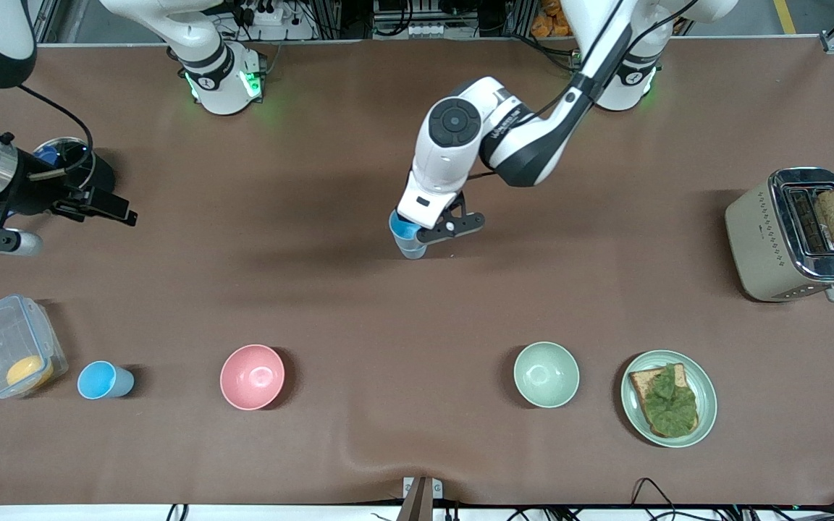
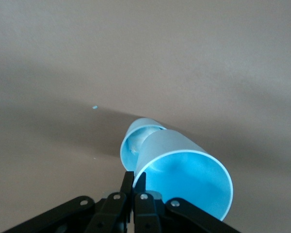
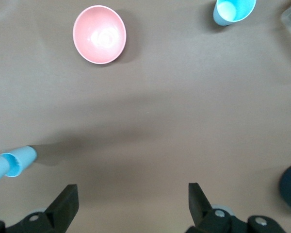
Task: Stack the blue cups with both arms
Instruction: 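Lower the stacked blue cups onto the table and open the left gripper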
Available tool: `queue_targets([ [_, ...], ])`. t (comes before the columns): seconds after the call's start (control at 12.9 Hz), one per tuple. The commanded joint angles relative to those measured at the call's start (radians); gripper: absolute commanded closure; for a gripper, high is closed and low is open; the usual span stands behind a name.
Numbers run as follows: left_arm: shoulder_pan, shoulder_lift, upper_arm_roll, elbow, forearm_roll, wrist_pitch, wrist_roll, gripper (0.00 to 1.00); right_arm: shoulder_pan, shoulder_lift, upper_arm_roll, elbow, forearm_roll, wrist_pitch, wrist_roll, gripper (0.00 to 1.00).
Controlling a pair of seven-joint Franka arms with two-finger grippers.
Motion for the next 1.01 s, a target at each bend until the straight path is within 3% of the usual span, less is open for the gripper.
queue_targets([
  [0.0,-0.009,-0.009,0.013,-0.042,-0.013,0.060,-0.015,1.00,-0.013,-0.021,0.018,-0.024,-0.048,0.013,-0.035,0.00],
  [0.47,-0.006,-0.012,0.012,-0.105,0.033,0.090,-0.013,1.00,-0.010,-0.007,0.020,-0.003,-0.055,0.011,-0.041,0.00],
  [0.54,-0.001,-0.010,0.012,-0.101,0.032,0.090,-0.018,0.91,-0.010,-0.007,0.020,-0.003,-0.056,0.011,-0.041,0.00],
  [0.62,0.005,-0.010,0.010,-0.098,0.027,0.090,-0.021,0.13,-0.010,-0.007,0.020,-0.003,-0.056,0.011,-0.041,0.00],
  [0.7,0.003,-0.016,0.011,-0.095,0.025,0.090,-0.023,0.00,-0.009,-0.007,0.020,-0.003,-0.056,0.011,-0.041,0.00],
  [0.93,0.054,-0.093,0.027,-0.081,0.048,0.082,0.002,0.00,-0.007,-0.007,0.020,-0.001,-0.056,0.010,-0.041,0.00],
])
